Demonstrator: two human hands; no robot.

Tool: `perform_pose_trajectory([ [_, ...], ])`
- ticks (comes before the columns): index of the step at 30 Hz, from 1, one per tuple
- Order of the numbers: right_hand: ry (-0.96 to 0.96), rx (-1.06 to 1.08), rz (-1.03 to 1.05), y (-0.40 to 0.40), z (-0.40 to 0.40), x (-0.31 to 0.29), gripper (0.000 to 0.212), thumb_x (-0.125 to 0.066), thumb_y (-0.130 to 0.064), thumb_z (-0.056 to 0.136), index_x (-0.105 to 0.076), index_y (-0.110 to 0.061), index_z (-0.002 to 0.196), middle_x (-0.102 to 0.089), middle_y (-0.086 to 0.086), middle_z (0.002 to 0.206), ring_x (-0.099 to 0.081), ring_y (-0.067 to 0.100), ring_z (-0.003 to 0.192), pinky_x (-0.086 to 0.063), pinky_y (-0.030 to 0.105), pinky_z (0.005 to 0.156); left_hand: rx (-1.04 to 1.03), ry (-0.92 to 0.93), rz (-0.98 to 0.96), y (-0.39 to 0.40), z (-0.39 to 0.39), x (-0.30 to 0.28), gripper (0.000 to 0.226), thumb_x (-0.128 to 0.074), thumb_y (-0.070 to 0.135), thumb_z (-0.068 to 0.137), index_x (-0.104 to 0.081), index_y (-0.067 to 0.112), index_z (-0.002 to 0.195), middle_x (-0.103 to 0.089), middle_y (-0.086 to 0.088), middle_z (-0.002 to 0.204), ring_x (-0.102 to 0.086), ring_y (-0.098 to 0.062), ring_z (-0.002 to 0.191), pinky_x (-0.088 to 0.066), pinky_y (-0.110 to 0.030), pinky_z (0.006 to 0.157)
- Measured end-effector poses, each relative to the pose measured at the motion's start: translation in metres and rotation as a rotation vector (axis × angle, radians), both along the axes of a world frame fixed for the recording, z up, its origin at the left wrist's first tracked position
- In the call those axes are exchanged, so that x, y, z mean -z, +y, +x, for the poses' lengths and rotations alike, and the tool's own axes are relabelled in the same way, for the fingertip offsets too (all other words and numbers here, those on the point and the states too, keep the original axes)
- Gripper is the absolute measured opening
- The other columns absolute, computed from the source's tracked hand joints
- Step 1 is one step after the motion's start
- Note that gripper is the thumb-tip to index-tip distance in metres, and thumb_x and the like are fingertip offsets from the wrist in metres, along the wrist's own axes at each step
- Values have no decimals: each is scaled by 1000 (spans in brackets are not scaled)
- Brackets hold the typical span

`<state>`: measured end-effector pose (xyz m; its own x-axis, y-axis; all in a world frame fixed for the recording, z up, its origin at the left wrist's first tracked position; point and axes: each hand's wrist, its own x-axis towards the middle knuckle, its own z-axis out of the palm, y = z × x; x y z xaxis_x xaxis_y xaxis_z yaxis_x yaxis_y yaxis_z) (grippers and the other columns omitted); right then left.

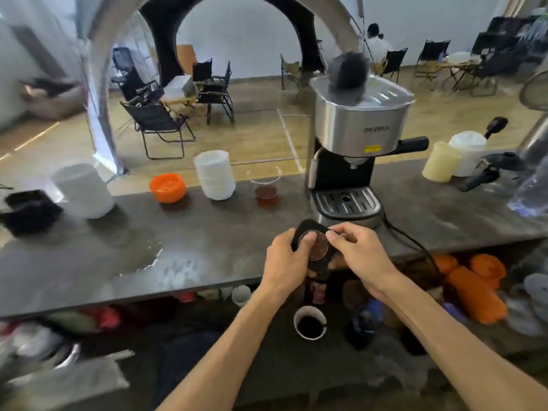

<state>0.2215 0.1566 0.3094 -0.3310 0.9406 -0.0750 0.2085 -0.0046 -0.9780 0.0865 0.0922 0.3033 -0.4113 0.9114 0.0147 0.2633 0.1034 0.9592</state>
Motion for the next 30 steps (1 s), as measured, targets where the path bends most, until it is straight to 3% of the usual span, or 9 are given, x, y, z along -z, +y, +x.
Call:
perform_pose_trajectory([
  [2,48,-50,-52,-31,-51,0,7,-63,-17,96,-68,-12,96,-72,10,84,-68,18,63,-56,31,54,-111,40,-15,-33,-50,0,29,-47,31,104,-70,14,95,-74,-2,85,-68,-6,63,-52,-23,49],
  [5,44,-134,-97,-70,-121,0,22,-65,-23,95,-70,-2,95,-74,21,88,-70,22,67,-53,27,49,-228,54,-52,-77,-122,2,38,-39,32,105,-68,11,90,-72,-6,87,-68,-20,81,-57,-43,75],
  [7,26,-182,-113,-90,-162,-1,29,-64,-27,95,-70,1,91,-72,23,85,-68,23,65,-50,27,45,-276,38,-68,-104,-162,-1,38,-39,26,105,-66,7,88,-71,-9,88,-66,-22,84,-55,-46,80],
  [12,-4,-244,-111,-111,-245,-4,29,-64,-25,96,-71,3,90,-72,22,80,-63,18,57,-49,29,47,-366,28,-75,-144,-238,-12,31,-43,16,104,-64,21,81,-70,-7,83,-63,-19,63,-55,-34,56],
  [17,-10,-323,-97,-106,-315,-3,25,-62,-23,97,-72,-3,84,-71,10,70,-61,16,54,-46,28,46,-504,85,-76,-161,-300,-21,17,-59,23,97,-75,16,99,-72,5,86,-65,-9,75,-60,-32,72],
  [20,8,-365,-122,-104,-358,-5,19,-60,-13,98,-71,-3,86,-69,13,70,-60,23,59,-47,31,47,-585,107,-90,-170,-339,-25,14,-66,29,92,-76,20,94,-73,8,83,-69,-9,79,-60,-33,73],
  [27,1,-388,22,-125,-469,-29,15,-63,-1,90,-62,-10,103,-71,13,86,-66,16,57,-48,25,45,-704,218,-123,-189,-442,-43,17,-62,25,96,-74,18,87,-70,6,75,-64,-6,68,-42,-6,53],
  [28,-9,-367,63,-127,-487,-32,14,-64,-2,89,-61,-11,100,-70,13,86,-65,15,54,-48,24,43,-710,237,-125,-190,-459,-47,17,-61,22,95,-75,18,87,-70,5,76,-64,-8,70,-43,-6,54],
  [30,-33,-327,117,-131,-526,-38,13,-64,-3,87,-60,-15,92,-70,12,85,-65,15,52,-47,23,40,-727,256,-132,-188,-496,-56,17,-61,18,92,-77,18,87,-72,1,81,-67,-17,80,-54,-22,71],
])
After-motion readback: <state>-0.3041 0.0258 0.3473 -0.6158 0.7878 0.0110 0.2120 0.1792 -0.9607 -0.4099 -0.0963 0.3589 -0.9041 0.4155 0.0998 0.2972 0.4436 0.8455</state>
